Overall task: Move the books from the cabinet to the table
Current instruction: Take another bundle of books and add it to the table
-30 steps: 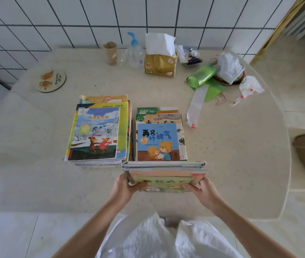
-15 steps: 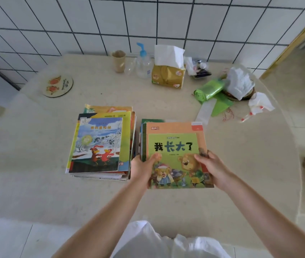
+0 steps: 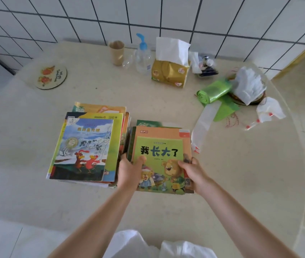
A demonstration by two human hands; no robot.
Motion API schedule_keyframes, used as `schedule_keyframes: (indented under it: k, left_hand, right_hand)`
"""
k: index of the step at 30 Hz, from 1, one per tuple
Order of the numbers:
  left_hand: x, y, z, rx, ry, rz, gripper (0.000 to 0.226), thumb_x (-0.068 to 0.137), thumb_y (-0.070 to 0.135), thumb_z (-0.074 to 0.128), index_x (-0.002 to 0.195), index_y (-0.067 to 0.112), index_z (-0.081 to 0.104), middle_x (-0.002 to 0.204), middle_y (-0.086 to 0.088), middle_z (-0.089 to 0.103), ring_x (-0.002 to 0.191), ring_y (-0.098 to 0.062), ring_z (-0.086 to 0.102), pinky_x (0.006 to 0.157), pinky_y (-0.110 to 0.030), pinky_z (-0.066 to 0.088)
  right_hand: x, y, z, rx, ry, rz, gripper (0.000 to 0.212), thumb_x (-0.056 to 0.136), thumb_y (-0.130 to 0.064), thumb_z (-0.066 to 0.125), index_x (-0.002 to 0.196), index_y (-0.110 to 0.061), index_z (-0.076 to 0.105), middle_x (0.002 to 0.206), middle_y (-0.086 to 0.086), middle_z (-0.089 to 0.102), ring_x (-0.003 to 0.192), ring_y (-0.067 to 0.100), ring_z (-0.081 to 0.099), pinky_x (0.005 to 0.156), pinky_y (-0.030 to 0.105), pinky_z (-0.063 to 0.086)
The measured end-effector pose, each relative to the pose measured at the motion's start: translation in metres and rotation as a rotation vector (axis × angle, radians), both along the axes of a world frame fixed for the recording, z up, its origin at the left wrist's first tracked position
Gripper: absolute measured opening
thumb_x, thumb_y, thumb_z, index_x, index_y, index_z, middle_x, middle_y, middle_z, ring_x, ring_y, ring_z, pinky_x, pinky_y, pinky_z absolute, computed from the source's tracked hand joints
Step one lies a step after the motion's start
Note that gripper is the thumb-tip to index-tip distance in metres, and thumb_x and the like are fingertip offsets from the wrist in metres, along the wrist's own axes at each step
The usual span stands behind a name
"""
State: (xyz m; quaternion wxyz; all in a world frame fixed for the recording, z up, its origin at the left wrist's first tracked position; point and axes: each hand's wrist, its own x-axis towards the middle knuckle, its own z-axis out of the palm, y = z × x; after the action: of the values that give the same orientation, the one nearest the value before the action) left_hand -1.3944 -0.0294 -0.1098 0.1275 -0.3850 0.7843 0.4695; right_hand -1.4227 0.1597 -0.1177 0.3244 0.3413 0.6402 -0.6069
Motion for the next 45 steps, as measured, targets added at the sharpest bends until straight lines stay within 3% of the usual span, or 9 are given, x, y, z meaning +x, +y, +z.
schedule_keyframes:
  k: [4,7,13,17,22,28,33,40,45]
  left_hand:
    - [0.003,0.005,0.002,-0.071,-0.028,-0.045,0.070,0.090,0.048,0.058,0.143,0.012,0.033,0.112,0.003,0.067,0.106,-0.020,0.063,0.096,-0.048,0.050]
    - [0.009,0.008,-0.002,-0.119,-0.033,-0.099,0.075,0.091,0.051,0.048,0.151,0.022,0.014,0.132,-0.004,0.060,0.129,-0.023,0.049,0.106,-0.052,0.040]
    - [0.005,0.007,-0.026,-0.139,-0.057,-0.104,0.079,0.085,0.056,0.034,0.152,0.022,0.006,0.122,-0.008,0.064,0.115,-0.025,0.060,0.095,-0.050,0.050]
    - [0.004,0.009,-0.018,-0.134,-0.039,-0.122,0.073,0.094,0.044,0.041,0.153,0.021,0.004,0.148,-0.011,0.041,0.130,-0.031,0.048,0.102,-0.055,0.044]
    - [0.011,-0.003,-0.047,-0.126,-0.043,-0.153,0.086,0.078,0.071,0.030,0.150,0.035,-0.001,0.140,-0.006,0.053,0.126,-0.029,0.053,0.098,-0.057,0.048]
    - [0.027,0.007,0.009,-0.124,0.029,-0.224,0.069,0.099,0.035,0.047,0.154,0.018,0.009,0.157,-0.004,0.029,0.141,-0.027,0.032,0.109,-0.047,0.033]
    - [0.044,-0.004,0.017,-0.076,0.116,-0.189,0.059,0.098,0.030,0.053,0.148,0.019,0.023,0.138,0.002,0.044,0.096,0.000,0.049,0.076,-0.018,0.039]
    - [0.057,-0.018,0.021,0.018,0.133,-0.166,0.057,0.097,0.032,0.053,0.146,0.021,0.027,0.148,-0.002,0.043,0.131,-0.021,0.044,0.108,-0.044,0.038]
    - [0.062,-0.015,0.023,-0.044,0.166,-0.273,0.051,0.096,0.025,0.054,0.142,0.014,0.033,0.143,-0.004,0.046,0.129,-0.021,0.046,0.100,-0.034,0.037]
  right_hand:
    - [0.007,-0.001,0.000,0.032,0.033,0.031,0.026,0.093,-0.024,0.055,0.115,-0.018,0.043,0.111,0.007,0.060,0.099,0.024,0.063,0.080,0.044,0.057]
    - [0.010,-0.003,0.000,0.134,0.108,0.177,0.023,0.094,-0.028,0.049,0.111,-0.019,0.038,0.118,0.007,0.053,0.105,0.021,0.056,0.095,0.048,0.048]
    - [0.012,-0.009,0.006,0.346,0.137,0.361,0.023,0.095,-0.030,0.044,0.109,-0.013,0.037,0.120,0.008,0.036,0.113,0.028,0.040,0.096,0.043,0.040]
    - [0.005,-0.003,0.008,0.393,0.137,0.489,0.038,0.093,-0.031,0.047,0.121,-0.006,0.041,0.126,0.014,0.043,0.122,0.032,0.039,0.102,0.044,0.036]
    - [0.011,-0.001,0.014,0.354,0.240,0.470,0.041,0.089,-0.031,0.052,0.125,-0.018,0.036,0.112,0.000,0.047,0.120,0.025,0.045,0.098,0.044,0.042]
    - [0.036,-0.001,0.021,0.382,0.324,0.437,0.054,0.092,-0.046,0.051,0.135,-0.020,0.032,0.128,0.005,0.051,0.119,0.027,0.050,0.094,0.036,0.041]
    - [0.063,0.003,0.028,0.368,0.343,0.394,0.045,0.092,-0.021,0.050,0.135,-0.020,0.035,0.125,0.007,0.055,0.102,0.024,0.053,0.078,0.032,0.043]
    - [0.078,0.010,0.044,0.444,0.399,0.378,0.046,0.096,-0.026,0.049,0.138,-0.011,0.035,0.135,0.010,0.047,0.100,0.021,0.047,0.070,0.029,0.038]
    - [0.102,0.014,0.048,0.552,0.462,0.362,0.061,0.095,-0.029,0.051,0.147,-0.010,0.026,0.149,0.011,0.037,0.135,0.026,0.038,0.106,0.036,0.034]
